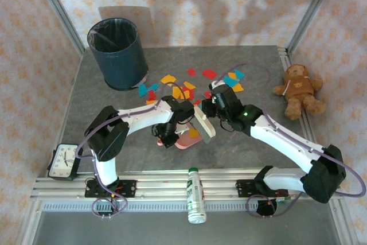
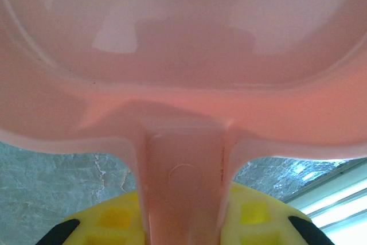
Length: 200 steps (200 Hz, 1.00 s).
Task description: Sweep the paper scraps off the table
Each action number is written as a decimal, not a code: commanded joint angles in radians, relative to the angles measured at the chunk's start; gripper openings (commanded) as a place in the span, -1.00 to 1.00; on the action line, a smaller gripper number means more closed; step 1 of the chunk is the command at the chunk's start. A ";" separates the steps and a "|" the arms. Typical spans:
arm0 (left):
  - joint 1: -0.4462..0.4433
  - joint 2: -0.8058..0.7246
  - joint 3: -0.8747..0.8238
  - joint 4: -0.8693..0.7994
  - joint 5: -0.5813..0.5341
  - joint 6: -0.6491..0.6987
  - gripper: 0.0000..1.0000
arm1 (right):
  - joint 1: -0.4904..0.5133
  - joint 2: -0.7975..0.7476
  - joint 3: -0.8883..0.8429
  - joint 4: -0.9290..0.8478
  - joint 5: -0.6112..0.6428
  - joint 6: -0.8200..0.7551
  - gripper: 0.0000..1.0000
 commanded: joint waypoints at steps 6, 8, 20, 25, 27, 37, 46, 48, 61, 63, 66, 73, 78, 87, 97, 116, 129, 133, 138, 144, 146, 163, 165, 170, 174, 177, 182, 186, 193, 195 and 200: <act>0.024 -0.045 -0.030 0.002 -0.022 -0.001 -1.00 | 0.008 -0.065 -0.016 0.017 0.059 -0.009 -1.00; 0.024 -0.046 -0.032 0.004 -0.022 -0.001 -1.00 | 0.008 -0.068 -0.017 0.018 0.065 -0.008 -1.00; 0.028 -0.047 -0.034 0.007 -0.025 -0.005 -1.00 | 0.008 -0.088 -0.026 0.024 0.121 -0.002 -1.00; 0.030 -0.047 -0.035 0.006 -0.025 -0.005 -1.00 | 0.008 -0.095 -0.029 0.027 0.151 0.001 -1.00; 0.031 -0.046 -0.035 0.006 -0.025 -0.005 -1.00 | 0.008 -0.098 -0.030 0.027 0.166 0.003 -1.00; 0.033 -0.049 -0.035 0.009 -0.030 -0.009 -1.00 | 0.008 -0.111 -0.037 0.030 0.231 0.009 -1.00; 0.036 -0.053 -0.035 0.009 -0.031 -0.010 -1.00 | 0.008 -0.117 -0.042 0.038 0.280 0.006 -1.00; 0.037 -0.053 -0.035 0.009 -0.032 -0.010 -1.00 | 0.008 -0.117 -0.043 0.040 0.291 0.005 -1.00; 0.043 -0.054 -0.036 0.008 -0.035 -0.009 -1.00 | 0.007 -0.112 -0.047 0.054 0.340 -0.012 -1.00; 0.043 -0.056 -0.037 0.009 -0.036 -0.010 -1.00 | 0.006 -0.110 -0.046 0.055 0.345 -0.016 -1.00; 0.046 -0.055 -0.037 0.009 -0.035 -0.009 -1.00 | 0.007 -0.106 -0.043 0.056 0.349 -0.022 -1.00; 0.049 -0.056 -0.036 0.011 -0.037 -0.010 -1.00 | 0.007 -0.097 -0.040 0.062 0.362 -0.038 -1.00; 0.053 -0.055 -0.035 0.010 -0.034 -0.007 -1.00 | 0.006 -0.090 -0.037 0.070 0.369 -0.051 -1.00; 0.057 -0.055 -0.032 0.010 -0.036 -0.006 -1.00 | 0.006 -0.073 -0.034 0.087 0.383 -0.076 -1.00; 0.060 -0.052 -0.027 0.010 -0.037 -0.004 -1.00 | 0.006 -0.055 -0.031 0.106 0.395 -0.107 -1.00; 0.067 -0.053 -0.022 0.009 -0.041 -0.001 -1.00 | 0.006 -0.018 -0.015 0.128 0.415 -0.156 -1.00; 0.072 -0.052 -0.018 0.011 -0.039 0.003 -1.00 | 0.006 0.013 0.001 0.133 0.417 -0.183 -1.00; 0.071 -0.050 -0.017 0.011 -0.039 0.004 -1.00 | 0.006 0.021 0.005 0.137 0.418 -0.189 -1.00; 0.073 -0.048 -0.014 0.010 -0.040 0.006 -1.00 | 0.006 0.031 0.010 0.139 0.416 -0.197 -1.00; 0.074 -0.045 -0.013 0.009 -0.039 0.007 -1.00 | 0.006 0.045 0.018 0.141 0.411 -0.205 -1.00; 0.073 -0.044 -0.011 0.009 -0.041 0.007 -1.00 | 0.006 0.050 0.021 0.142 0.407 -0.209 -1.00; 0.076 -0.033 -0.001 0.009 -0.040 0.009 -1.00 | 0.006 0.092 0.048 0.135 0.374 -0.231 -1.00; 0.076 -0.032 -0.001 0.009 -0.039 0.010 -1.00 | 0.006 0.097 0.050 0.135 0.372 -0.233 -1.00; 0.077 -0.028 0.002 0.008 -0.038 0.011 -1.00 | 0.006 0.108 0.058 0.134 0.363 -0.237 -1.00; 0.078 -0.024 0.005 0.009 -0.038 0.011 -1.00 | 0.006 0.120 0.064 0.130 0.357 -0.240 -1.00; 0.078 -0.023 0.008 0.009 -0.038 0.011 -1.00 | 0.006 0.127 0.070 0.127 0.355 -0.243 -1.00; 0.078 -0.018 0.010 0.008 -0.037 0.012 -1.00 | 0.006 0.139 0.080 0.119 0.352 -0.244 -1.00; 0.077 -0.015 0.016 0.009 -0.037 0.011 -1.00 | 0.007 0.150 0.087 0.111 0.350 -0.244 -1.00; 0.078 -0.010 0.021 0.009 -0.036 0.011 -1.00 | 0.006 0.164 0.097 0.101 0.341 -0.244 -1.00; 0.078 -0.008 0.023 0.009 -0.037 0.011 -1.00 | 0.006 0.167 0.100 0.097 0.336 -0.245 -1.00; 0.077 -0.004 0.027 0.008 -0.035 0.010 -1.00 | 0.006 0.173 0.105 0.090 0.325 -0.248 -1.00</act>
